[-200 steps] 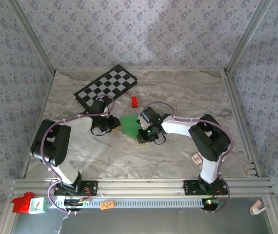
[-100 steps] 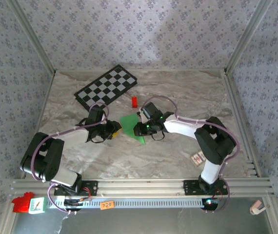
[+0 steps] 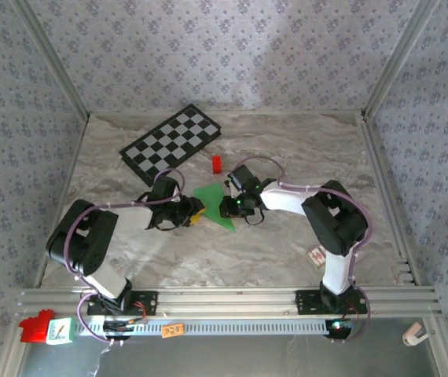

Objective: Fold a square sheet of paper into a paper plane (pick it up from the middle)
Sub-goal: Third fold the triangle at the center of the table.

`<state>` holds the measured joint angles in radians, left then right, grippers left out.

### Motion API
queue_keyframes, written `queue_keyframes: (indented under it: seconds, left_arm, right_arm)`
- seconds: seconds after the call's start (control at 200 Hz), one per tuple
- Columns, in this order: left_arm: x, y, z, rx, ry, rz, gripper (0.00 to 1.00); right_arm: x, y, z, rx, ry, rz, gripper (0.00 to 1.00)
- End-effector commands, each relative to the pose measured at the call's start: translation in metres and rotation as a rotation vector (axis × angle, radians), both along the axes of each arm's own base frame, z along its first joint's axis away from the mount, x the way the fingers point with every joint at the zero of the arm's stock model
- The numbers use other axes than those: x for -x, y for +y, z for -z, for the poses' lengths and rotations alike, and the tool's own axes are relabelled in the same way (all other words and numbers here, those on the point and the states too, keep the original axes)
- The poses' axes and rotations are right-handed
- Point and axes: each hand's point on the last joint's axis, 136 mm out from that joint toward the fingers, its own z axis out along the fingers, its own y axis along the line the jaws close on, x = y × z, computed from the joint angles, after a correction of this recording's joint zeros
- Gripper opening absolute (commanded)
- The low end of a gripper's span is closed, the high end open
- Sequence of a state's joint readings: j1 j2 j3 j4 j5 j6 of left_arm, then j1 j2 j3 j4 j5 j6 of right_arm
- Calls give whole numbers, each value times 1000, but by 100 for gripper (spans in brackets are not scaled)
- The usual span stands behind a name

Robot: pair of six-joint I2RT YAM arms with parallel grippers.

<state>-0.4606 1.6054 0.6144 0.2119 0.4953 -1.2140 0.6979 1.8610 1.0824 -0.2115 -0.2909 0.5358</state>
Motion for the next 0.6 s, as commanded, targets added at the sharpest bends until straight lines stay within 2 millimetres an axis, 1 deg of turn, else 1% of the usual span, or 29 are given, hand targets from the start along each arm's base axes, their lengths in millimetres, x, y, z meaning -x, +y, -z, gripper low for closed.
queue_keyframes:
  seconds: [0.0,0.255,0.595]
  left_arm:
    - [-7,-11,-8,41,-18,17,34]
    - [-12,-16,-11,56,-33,33,27]
    - [-13,-24,-12,88,-80,124,21]
  right_arm:
    - [2,-9,11,26,29,28,26]
    - [2,-10,13,27,37,28,25]
    - [2,-13,12,23,31,24,25]
